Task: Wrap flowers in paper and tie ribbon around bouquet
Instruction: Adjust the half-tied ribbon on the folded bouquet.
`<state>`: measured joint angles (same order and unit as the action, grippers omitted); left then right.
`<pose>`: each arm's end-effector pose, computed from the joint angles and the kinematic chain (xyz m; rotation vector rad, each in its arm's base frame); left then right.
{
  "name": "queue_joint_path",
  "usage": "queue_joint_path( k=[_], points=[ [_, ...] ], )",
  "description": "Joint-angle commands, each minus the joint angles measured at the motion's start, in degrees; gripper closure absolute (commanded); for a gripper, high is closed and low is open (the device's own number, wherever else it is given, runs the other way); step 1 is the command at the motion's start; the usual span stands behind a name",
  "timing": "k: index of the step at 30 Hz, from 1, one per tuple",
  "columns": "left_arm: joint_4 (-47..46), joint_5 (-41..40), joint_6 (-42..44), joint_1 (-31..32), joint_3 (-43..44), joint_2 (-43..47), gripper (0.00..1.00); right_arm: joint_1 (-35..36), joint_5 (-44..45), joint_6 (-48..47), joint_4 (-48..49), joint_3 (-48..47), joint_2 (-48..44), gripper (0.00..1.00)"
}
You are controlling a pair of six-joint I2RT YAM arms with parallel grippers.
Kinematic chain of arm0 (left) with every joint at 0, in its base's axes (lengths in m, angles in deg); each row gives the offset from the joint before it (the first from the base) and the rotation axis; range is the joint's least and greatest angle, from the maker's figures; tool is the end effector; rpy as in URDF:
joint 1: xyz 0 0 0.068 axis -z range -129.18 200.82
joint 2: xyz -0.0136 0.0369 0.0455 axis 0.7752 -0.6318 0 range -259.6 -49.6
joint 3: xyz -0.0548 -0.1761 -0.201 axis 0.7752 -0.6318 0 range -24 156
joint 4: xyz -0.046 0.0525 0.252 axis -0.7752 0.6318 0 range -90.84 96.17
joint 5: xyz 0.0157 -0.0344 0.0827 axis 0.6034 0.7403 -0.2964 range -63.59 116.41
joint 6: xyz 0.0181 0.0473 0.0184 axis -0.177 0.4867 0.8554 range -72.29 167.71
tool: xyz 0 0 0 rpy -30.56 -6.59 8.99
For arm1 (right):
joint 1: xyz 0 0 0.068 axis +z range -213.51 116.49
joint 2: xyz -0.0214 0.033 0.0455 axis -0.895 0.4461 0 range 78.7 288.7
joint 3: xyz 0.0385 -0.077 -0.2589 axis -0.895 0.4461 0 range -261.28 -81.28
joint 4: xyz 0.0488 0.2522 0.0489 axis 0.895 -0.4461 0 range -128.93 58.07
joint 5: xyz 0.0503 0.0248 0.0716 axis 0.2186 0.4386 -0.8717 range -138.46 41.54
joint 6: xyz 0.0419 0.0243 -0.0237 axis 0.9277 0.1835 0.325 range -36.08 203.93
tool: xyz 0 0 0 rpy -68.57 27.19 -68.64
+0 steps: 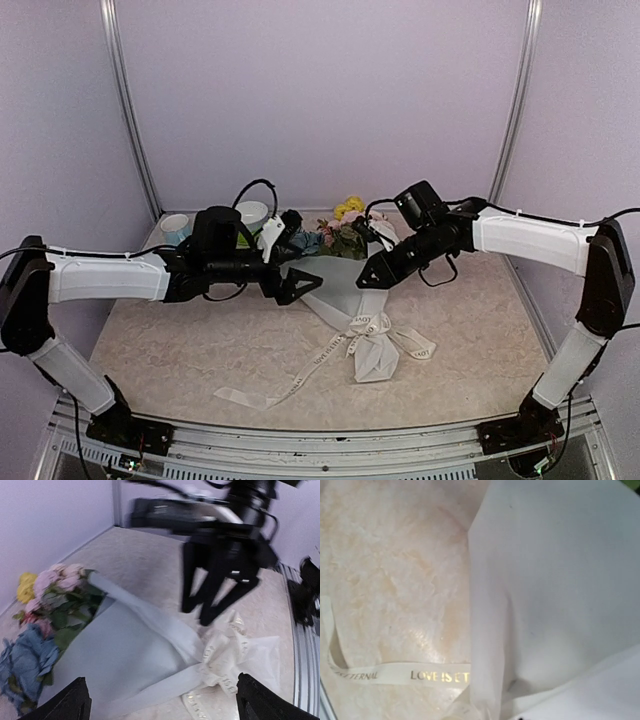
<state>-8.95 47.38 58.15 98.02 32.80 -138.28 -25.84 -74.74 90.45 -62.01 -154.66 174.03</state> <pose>0.2298 -0.2668 0.2557 1.1908 1.6568 -0.7725 0.2749 0.2321 0.2569 -0.8841 2.4078 0.8840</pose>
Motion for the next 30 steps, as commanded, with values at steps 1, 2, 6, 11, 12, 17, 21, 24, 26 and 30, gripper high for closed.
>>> queue_joint_path(
  k=[1, 2, 6, 11, 12, 17, 21, 24, 26, 30],
  points=[
    [-29.17, 14.47, -24.51, -11.49, -9.22, -1.98, 0.01, 2.97, 3.8, -4.8, -10.32, -6.28, 0.69, 0.69],
    [-35.92, 21.16, -27.21, -13.56, -9.67, -4.11, 0.01, 4.46, 2.74, -6.55, -11.21, -7.09, 1.26, 0.69],
    [-30.32, 18.89, -23.48, -13.07, -8.57, -6.67, 0.01, 8.73, 7.65, -10.26, -20.29, -13.57, 8.73, 0.78],
    [-25.77, -2.72, -14.13, -8.24, -12.58, -2.51, 0.01, 11.96, 15.53, -11.32, -25.06, -15.52, 12.53, 0.81],
    [-24.8, -7.9, -12.28, -7.0, -12.85, -1.75, 0.01, 12.02, 16.77, -11.21, -25.66, -15.94, 12.52, 0.79],
    [-29.3, -31.36, -7.94, -3.18, -14.2, 5.38, 0.01, 12.82, 19.26, -11.08, -28.61, -16.72, 13.13, 0.76],
    [-46.18, -37.53, -20.51, -5.93, -22.44, 7.23, 0.01, 13.29, 19.54, -11.62, -29.38, -16.76, 12.47, 0.77],
    [-50.79, -18.75, -17.94, -7.1, -23.86, 4.98, 0.03, 13.29, 18.59, -12.39, -29.49, -17.07, 12.56, 0.75],
    [-44.3, -19.9, -12.58, -3.59, -20.38, 2.81, 0.12, 13.35, 17.61, -12.59, -28.61, -16.86, 13.49, 0.73],
    [-35.79, -31.73, -6.17, 3.15, -15.41, -0.4, 0.19, 13.68, 16.94, -13.06, -27.83, -16.92, 14.82, 0.73]
  ],
)
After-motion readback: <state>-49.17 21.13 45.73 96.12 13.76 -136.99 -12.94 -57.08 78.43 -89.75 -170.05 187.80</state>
